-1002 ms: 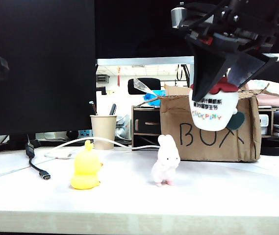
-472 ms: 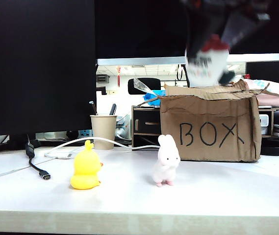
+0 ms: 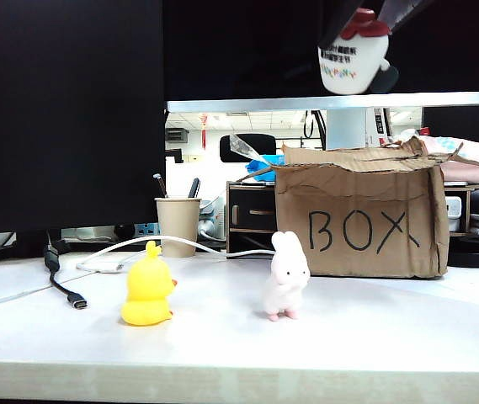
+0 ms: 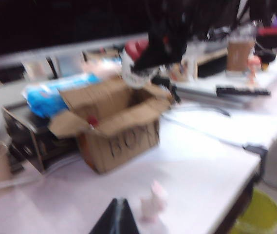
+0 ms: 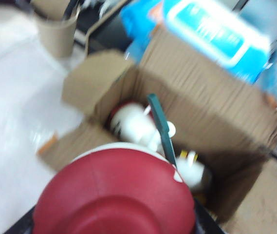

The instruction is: Put the doll that is least similar in size compared to the others into the paper box.

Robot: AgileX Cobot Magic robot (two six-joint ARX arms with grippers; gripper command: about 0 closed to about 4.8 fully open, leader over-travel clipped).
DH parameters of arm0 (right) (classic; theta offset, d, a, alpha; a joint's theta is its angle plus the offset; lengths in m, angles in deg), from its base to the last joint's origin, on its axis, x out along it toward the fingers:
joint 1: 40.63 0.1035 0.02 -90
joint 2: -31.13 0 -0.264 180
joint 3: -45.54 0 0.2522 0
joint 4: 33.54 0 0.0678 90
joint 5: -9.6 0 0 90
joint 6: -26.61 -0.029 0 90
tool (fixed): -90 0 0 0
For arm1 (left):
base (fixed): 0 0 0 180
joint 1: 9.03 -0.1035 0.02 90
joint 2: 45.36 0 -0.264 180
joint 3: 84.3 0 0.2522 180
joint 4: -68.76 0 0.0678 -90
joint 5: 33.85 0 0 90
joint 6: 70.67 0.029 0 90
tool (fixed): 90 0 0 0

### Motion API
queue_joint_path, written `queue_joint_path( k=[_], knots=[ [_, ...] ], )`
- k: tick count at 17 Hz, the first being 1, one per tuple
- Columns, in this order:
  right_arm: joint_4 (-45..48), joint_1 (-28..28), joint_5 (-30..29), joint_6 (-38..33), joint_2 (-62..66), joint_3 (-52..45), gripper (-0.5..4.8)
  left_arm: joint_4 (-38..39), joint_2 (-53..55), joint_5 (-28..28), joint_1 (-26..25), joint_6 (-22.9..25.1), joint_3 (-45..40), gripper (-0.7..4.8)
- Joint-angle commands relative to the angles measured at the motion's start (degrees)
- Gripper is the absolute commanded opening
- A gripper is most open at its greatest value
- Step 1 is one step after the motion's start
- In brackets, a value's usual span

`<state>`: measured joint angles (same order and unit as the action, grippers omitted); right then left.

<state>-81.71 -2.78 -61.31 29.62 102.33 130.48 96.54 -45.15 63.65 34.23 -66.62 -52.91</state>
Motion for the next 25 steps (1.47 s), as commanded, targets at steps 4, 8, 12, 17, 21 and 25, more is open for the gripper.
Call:
queue_joint_path(
  k=[4, 8, 12, 17, 21, 25],
  knots=[
    [12.9, -6.3, 0.2, 0.3, 4.4, 0.6, -0.06, -0.8, 0.0, 0.2, -0.1, 0.0, 3.8, -0.05],
    [16.7, -10.1, 0.0, 0.3, 11.5, 1.1, -0.06, -0.8, 0.0, 0.2, -0.1, 0.0, 3.8, -0.05],
    [18.8, -11.1, 0.0, 0.4, 16.8, 1.3, -0.06, -0.8, 0.0, 0.2, -0.1, 0.0, 3.8, -0.05],
    [21.4, -11.1, 0.1, 0.4, 17.2, 1.4, 1.15, -0.8, 0.0, 0.2, -0.1, 0.0, 3.8, -0.05],
    [18.7, -11.1, 0.3, 0.4, 17.1, 1.3, 3.92, -0.8, 0.0, 0.2, -0.1, 0.0, 3.8, -0.05],
    [17.5, -11.1, 0.3, 0.4, 15.5, 1.3, 1.34, -0.8, 0.0, 0.2, -0.1, 0.0, 3.8, -0.05]
  ],
)
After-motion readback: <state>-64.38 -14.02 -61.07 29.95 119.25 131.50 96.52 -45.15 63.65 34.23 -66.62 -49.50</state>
